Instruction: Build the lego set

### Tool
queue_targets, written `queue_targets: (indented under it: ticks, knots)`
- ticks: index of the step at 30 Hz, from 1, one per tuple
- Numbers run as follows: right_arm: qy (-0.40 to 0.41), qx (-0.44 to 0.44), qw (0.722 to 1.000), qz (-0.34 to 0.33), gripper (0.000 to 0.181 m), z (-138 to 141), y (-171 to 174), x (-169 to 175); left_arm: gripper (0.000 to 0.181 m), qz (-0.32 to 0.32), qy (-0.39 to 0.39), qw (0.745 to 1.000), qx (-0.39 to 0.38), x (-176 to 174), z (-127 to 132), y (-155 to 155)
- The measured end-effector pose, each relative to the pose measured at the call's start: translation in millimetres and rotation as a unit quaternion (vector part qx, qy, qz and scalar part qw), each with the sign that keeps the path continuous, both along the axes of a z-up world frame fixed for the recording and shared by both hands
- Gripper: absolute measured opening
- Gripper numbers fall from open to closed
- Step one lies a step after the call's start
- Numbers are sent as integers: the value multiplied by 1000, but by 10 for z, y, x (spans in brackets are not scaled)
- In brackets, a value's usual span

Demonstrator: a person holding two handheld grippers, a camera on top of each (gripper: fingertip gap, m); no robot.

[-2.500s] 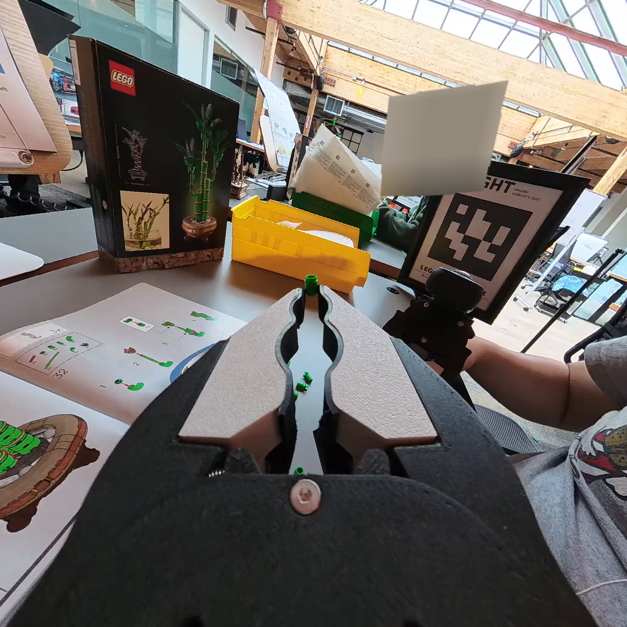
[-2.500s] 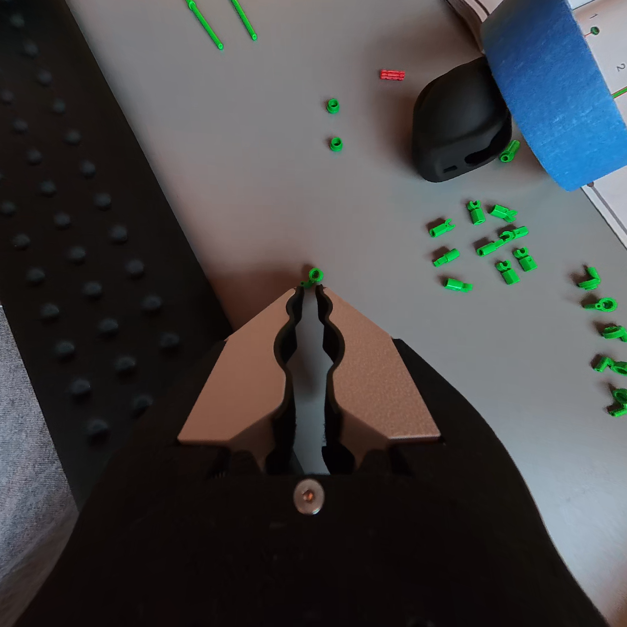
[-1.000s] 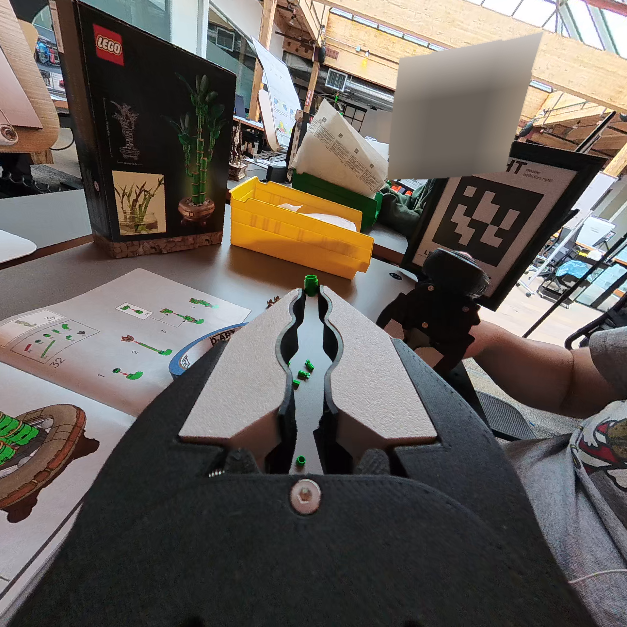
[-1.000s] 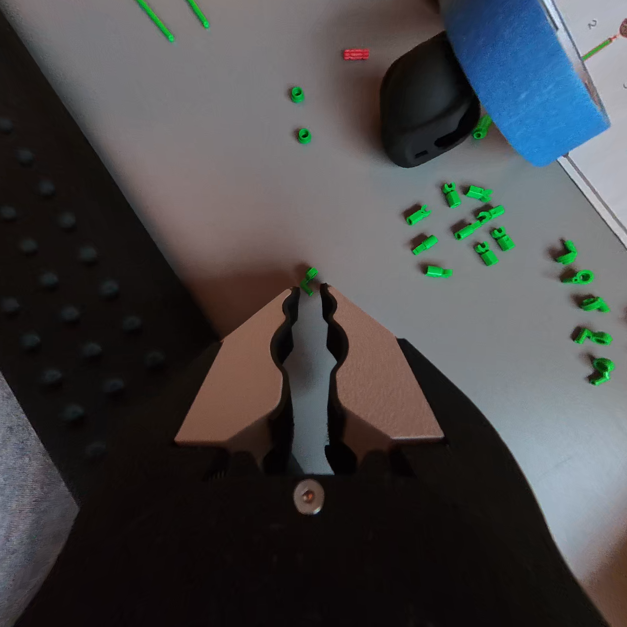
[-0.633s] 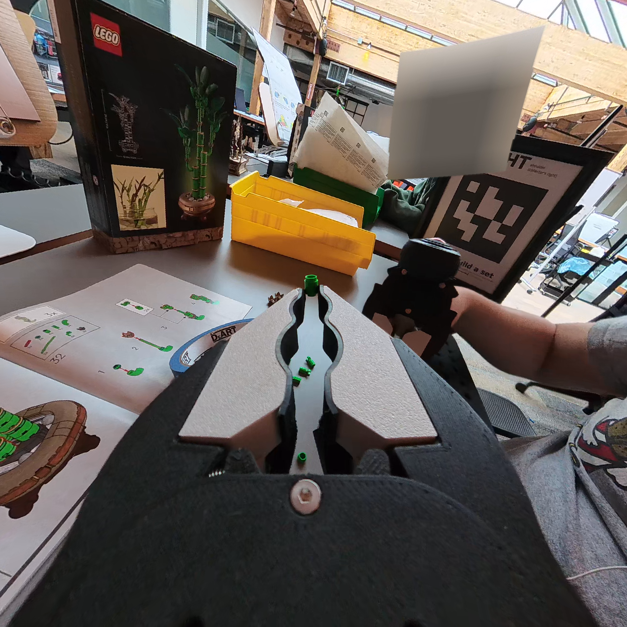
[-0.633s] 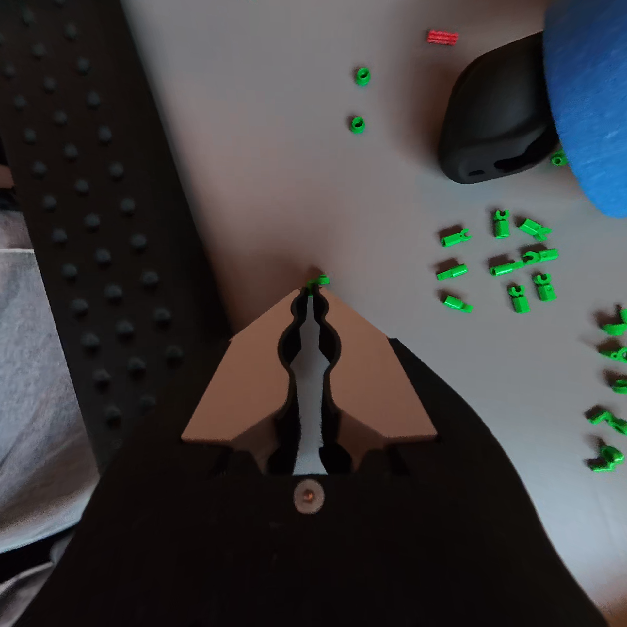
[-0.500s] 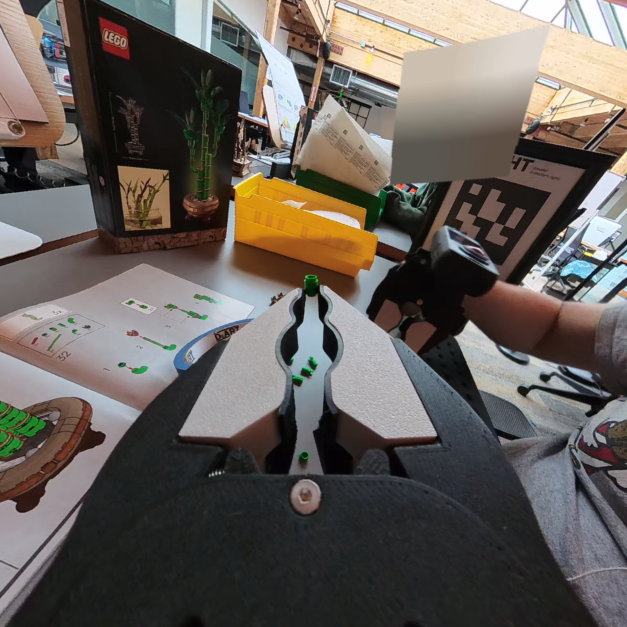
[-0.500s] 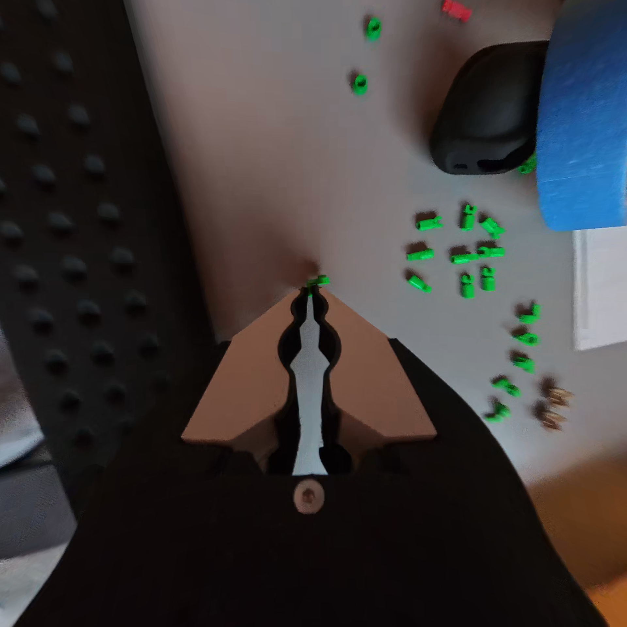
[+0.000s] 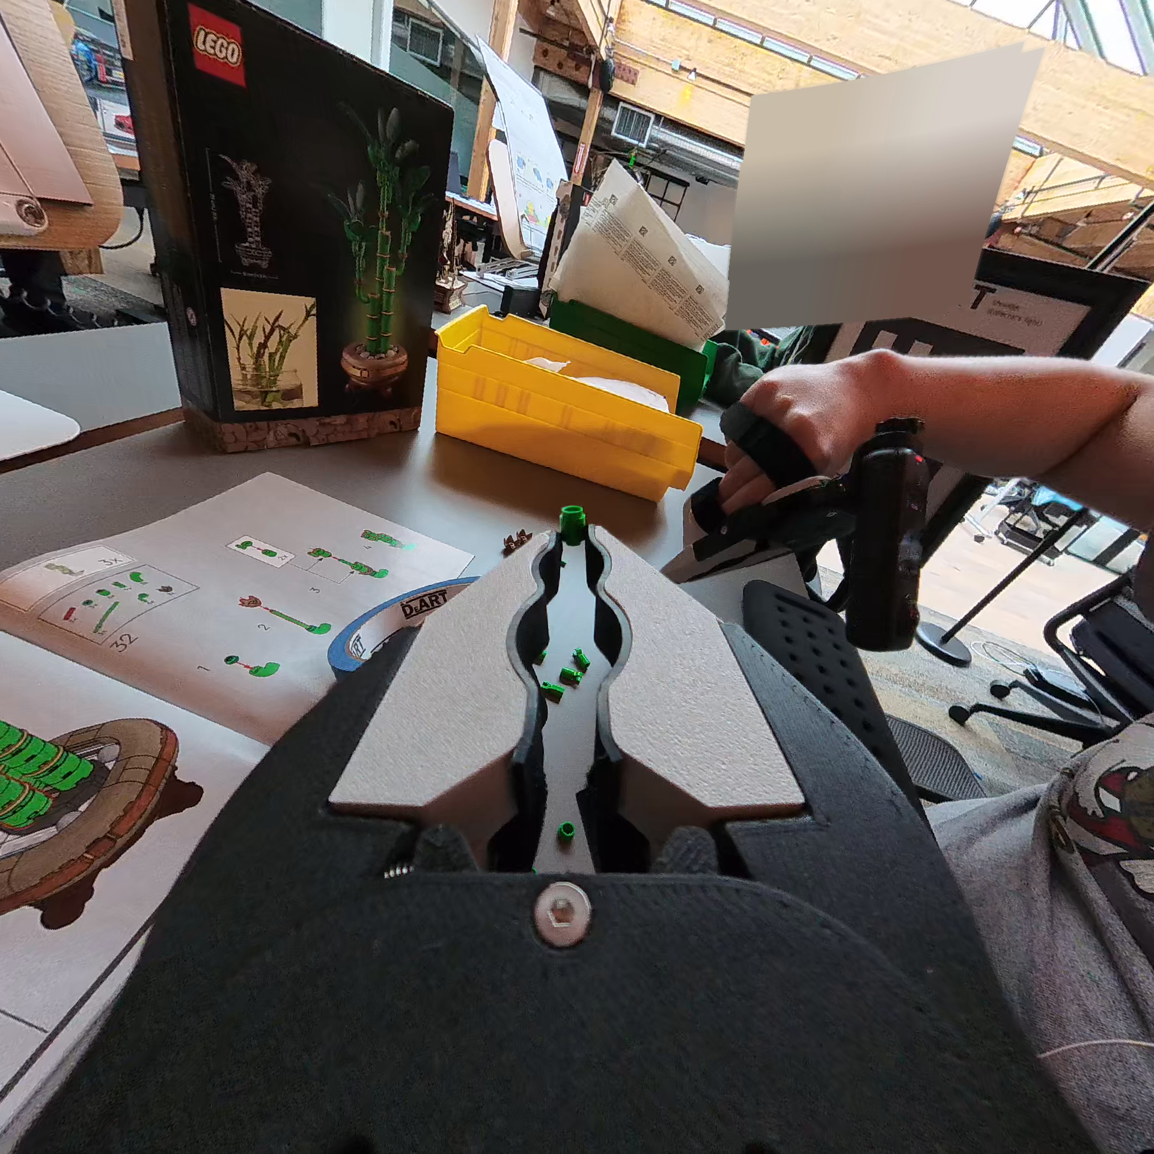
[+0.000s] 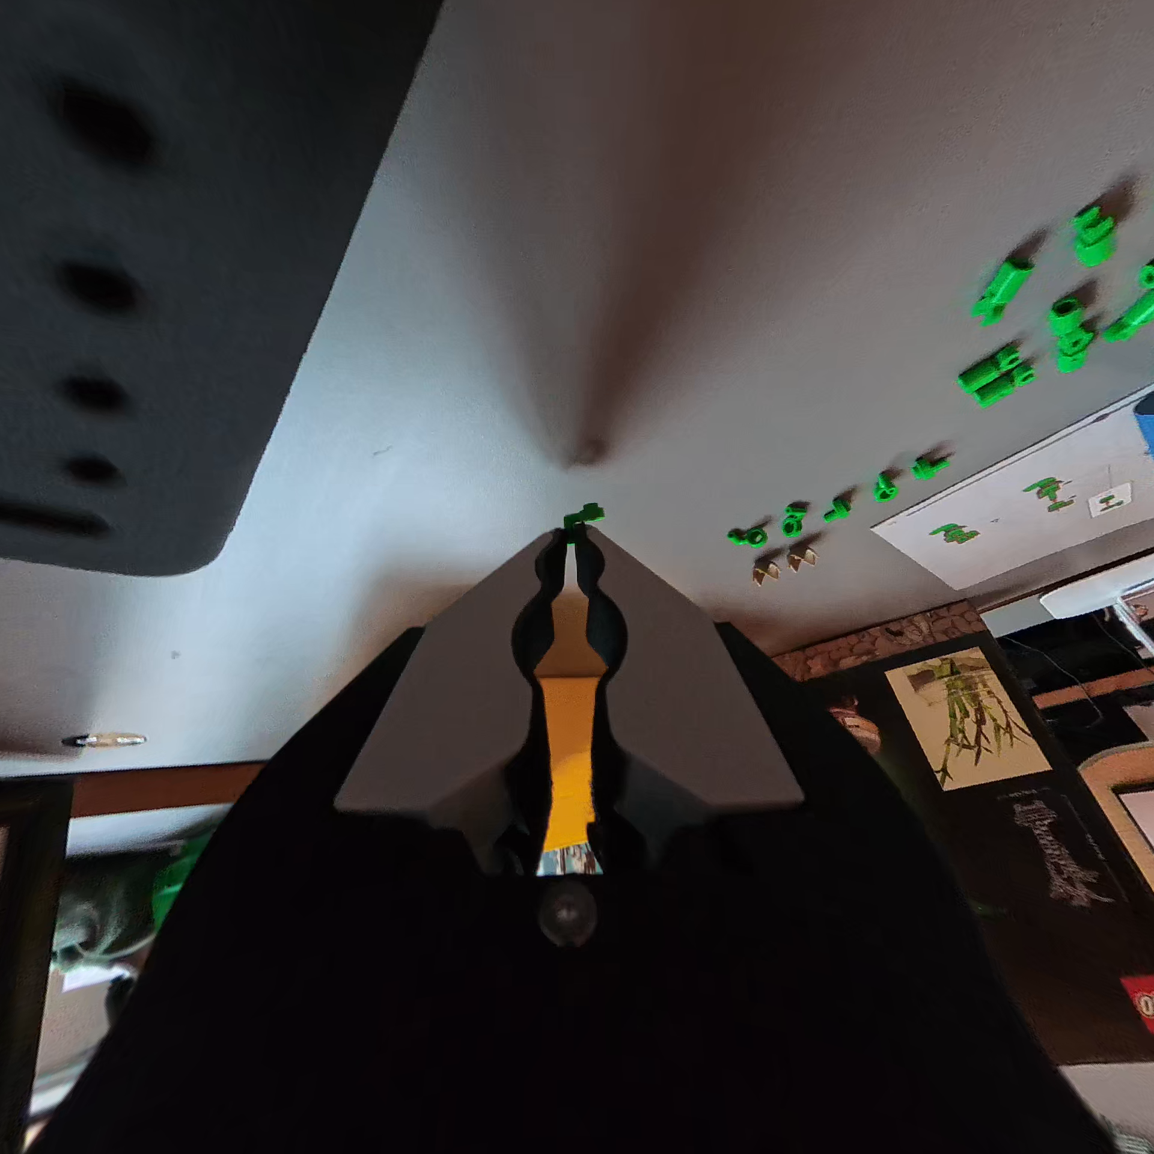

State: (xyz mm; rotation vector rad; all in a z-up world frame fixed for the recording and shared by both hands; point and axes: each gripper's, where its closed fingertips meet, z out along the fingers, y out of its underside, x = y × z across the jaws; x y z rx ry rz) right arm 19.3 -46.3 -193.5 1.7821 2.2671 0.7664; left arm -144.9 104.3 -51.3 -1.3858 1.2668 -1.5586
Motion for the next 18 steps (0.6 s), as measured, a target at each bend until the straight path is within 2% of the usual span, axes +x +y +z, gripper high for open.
queue_targets:
  ticks: [4,12,18]
  knots:
    - [-33,-2,999,5,2,-9,24,59,5,-3,5,1000,0,15,-24,-12]
    - [-49,8,999,13,2,-90,37,37,5,-5,10,1000,-13,31,-73,11]
    - [-25,23,999,9,6,-84,58,-17,5,-6,15,1000,-19,43,-105,13]
